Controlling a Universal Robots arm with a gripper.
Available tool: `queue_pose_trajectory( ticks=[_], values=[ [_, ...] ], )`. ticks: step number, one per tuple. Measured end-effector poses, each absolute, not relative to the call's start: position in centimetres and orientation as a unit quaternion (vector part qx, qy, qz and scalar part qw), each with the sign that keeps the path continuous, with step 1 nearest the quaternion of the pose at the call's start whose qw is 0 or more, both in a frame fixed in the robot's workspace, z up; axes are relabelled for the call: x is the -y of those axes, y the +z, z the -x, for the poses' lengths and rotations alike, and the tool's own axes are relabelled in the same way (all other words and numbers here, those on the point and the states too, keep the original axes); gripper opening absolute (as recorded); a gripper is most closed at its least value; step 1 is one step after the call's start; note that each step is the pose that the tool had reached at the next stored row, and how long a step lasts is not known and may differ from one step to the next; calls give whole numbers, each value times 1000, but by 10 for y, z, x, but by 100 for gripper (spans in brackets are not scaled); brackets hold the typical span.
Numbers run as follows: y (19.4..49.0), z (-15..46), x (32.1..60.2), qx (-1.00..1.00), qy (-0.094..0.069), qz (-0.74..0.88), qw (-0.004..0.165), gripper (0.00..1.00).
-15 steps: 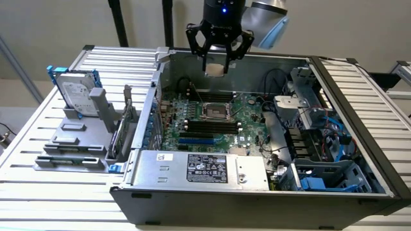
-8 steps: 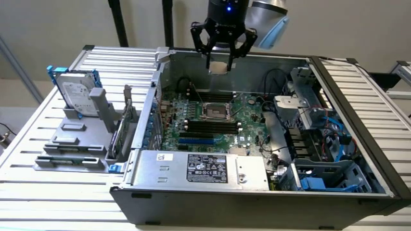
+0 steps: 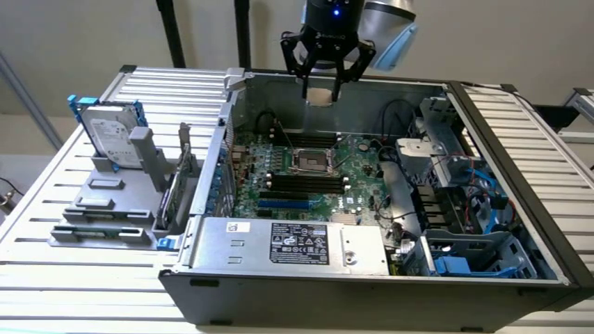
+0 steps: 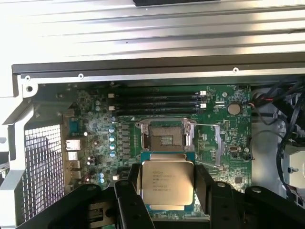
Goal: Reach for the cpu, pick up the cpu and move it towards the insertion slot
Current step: 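Pick up the cpu and move it towards the insertion slot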
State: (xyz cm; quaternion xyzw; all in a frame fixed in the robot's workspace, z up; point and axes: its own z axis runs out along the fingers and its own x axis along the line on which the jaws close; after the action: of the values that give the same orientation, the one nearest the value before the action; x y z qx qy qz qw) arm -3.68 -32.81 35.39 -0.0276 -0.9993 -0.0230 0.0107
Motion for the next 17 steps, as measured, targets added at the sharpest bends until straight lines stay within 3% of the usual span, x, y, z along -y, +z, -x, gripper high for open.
queue_pose_trajectory(
  ticks=[17],
  values=[
    [354, 35, 326, 999, -23, 20, 11, 55]
  ],
)
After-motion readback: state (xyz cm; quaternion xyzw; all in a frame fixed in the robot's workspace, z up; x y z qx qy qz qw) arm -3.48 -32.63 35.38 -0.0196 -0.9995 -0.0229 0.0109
